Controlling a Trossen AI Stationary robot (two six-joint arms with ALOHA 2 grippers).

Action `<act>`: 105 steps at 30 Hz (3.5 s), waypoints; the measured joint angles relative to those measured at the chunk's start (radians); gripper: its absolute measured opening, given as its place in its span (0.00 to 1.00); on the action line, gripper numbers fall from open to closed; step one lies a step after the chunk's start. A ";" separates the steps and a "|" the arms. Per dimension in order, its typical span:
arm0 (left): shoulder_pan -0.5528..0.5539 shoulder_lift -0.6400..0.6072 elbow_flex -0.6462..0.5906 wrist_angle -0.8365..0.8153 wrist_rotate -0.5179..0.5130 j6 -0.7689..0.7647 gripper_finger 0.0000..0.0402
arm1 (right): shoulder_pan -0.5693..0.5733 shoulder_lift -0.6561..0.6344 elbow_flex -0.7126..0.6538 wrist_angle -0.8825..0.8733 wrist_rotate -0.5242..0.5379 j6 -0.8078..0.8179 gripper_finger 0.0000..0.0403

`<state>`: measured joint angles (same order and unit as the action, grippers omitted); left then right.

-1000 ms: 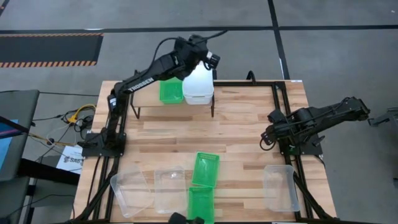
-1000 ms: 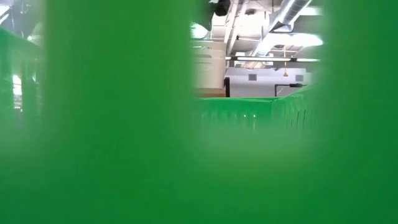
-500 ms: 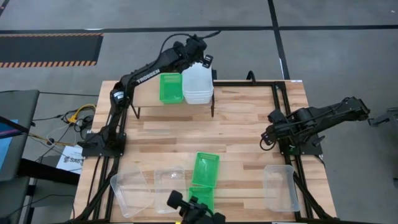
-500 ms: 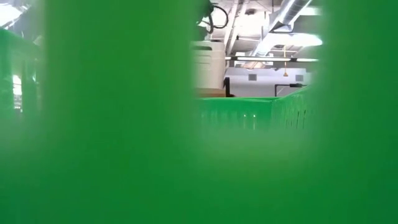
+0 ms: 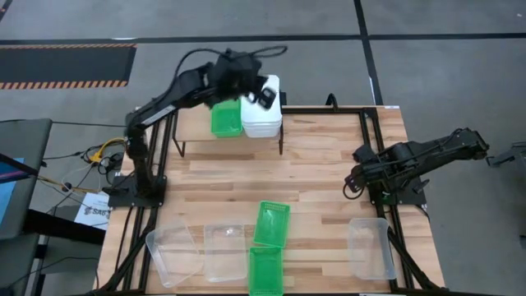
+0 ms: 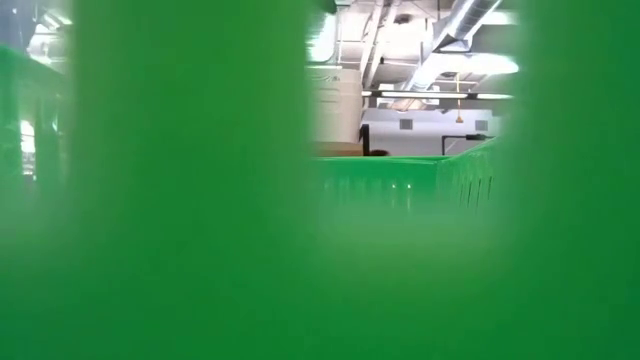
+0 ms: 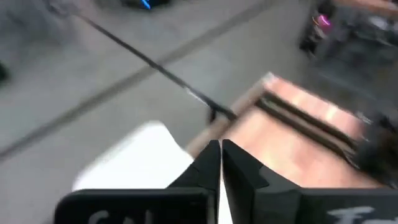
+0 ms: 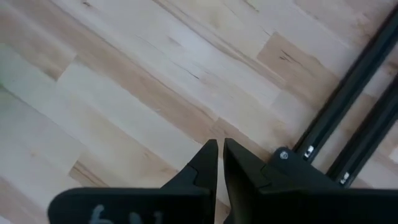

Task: Stack baskets on shelf by color
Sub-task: Stack the top green bin on top of the green bin on the shelf

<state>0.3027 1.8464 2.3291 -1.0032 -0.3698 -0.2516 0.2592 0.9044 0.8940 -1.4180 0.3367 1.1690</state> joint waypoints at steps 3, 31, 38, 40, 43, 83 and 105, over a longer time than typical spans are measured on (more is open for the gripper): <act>-0.096 -0.027 0.000 -0.138 0.017 -0.102 0.08 | 0.001 0.000 0.000 0.015 0.000 -0.027 0.13; -0.750 -0.104 -0.651 -0.333 -0.012 -1.376 0.48 | 0.002 0.000 0.000 0.049 -0.002 -0.097 0.13; -0.584 -0.076 -0.695 0.046 0.044 -1.043 0.48 | 0.001 0.000 0.000 0.050 -0.001 -0.097 0.13; -0.537 -0.044 -0.697 0.060 0.090 -0.993 0.48 | 0.001 0.000 0.000 0.051 -0.001 -0.097 0.13; -0.483 0.001 -0.697 0.039 0.149 -0.981 0.48 | 0.001 0.000 0.000 0.050 -0.001 -0.097 0.13; -0.529 0.248 -0.697 0.111 0.357 -1.081 0.15 | 0.001 0.000 0.000 0.042 -0.008 -0.156 0.13; -0.366 0.006 -0.409 -0.078 0.400 -0.854 0.00 | 0.001 -0.001 0.000 0.041 0.002 -0.157 0.13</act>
<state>-0.0631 1.8519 1.9204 -1.0817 0.0304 -1.1051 0.2604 0.9039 0.8940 -1.3773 0.3385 1.0119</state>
